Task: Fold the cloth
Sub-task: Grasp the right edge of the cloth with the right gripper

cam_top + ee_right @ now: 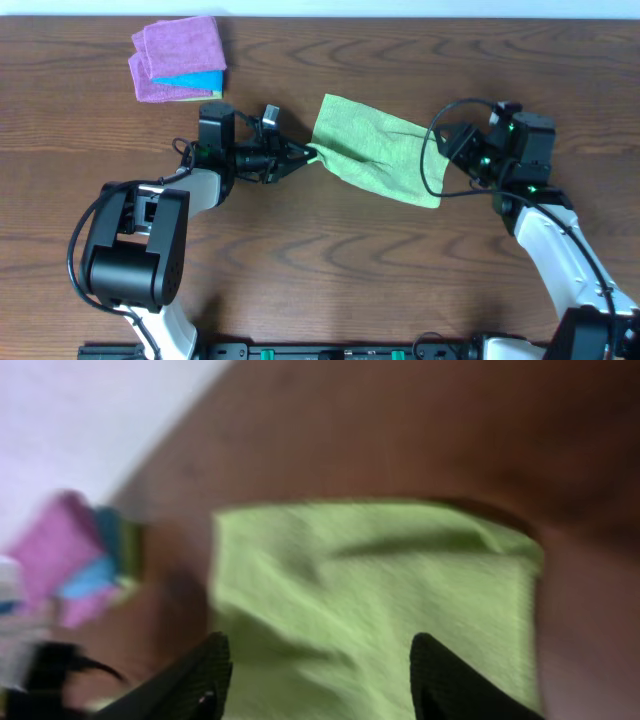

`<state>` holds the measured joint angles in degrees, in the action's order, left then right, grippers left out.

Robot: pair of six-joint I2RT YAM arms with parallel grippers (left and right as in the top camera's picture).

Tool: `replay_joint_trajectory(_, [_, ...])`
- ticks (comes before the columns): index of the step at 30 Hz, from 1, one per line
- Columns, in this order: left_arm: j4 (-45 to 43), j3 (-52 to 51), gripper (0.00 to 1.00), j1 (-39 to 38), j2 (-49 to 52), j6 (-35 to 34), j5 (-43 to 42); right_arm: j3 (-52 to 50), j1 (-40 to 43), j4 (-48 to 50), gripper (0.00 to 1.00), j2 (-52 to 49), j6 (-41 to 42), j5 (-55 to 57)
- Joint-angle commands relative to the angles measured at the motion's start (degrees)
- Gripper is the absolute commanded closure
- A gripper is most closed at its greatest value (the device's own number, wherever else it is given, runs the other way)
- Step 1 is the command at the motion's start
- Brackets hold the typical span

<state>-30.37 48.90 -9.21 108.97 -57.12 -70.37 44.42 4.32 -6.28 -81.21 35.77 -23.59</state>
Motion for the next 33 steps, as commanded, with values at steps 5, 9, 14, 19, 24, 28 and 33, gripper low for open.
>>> replay_joint_trajectory(5, [-2.1,1.3,0.94,0.3,-1.1,-1.6,-1.1,0.5,2.6,-14.8,0.38,-0.1,-13.3,0.9])
replay_joint_trajectory(9, [-2.1,1.3,0.94,0.3,-1.1,-2.0,-1.2,0.4,2.6,-19.6,0.37,-0.1,-15.8,2.4])
replay_joint_trajectory(14, [-2.1,1.5,0.94,0.3,-1.1,-2.3,-1.7,-1.5,2.6,-20.7,0.37,-0.4,-17.6,2.5])
replay_joint_trajectory(19, [-2.7,2.2,0.94,0.3,-1.1,-2.3,-2.2,-6.5,2.6,-17.9,0.38,-1.9,-17.9,2.6])
replay_joint_trajectory(24, [-2.9,2.3,0.94,0.3,-1.1,-2.9,-2.7,-11.5,2.6,-10.5,0.41,-2.5,-17.8,2.1])
replay_joint_trajectory(28, [-2.9,2.4,0.94,0.3,-1.1,-3.3,-2.8,-12.6,2.6,-8.4,0.42,-3.2,-17.8,1.9])
replay_joint_trajectory(33, [-3.0,2.4,0.94,0.3,-1.1,-3.8,-2.8,-13.4,2.4,-3.9,0.45,-6.7,-17.8,0.1])
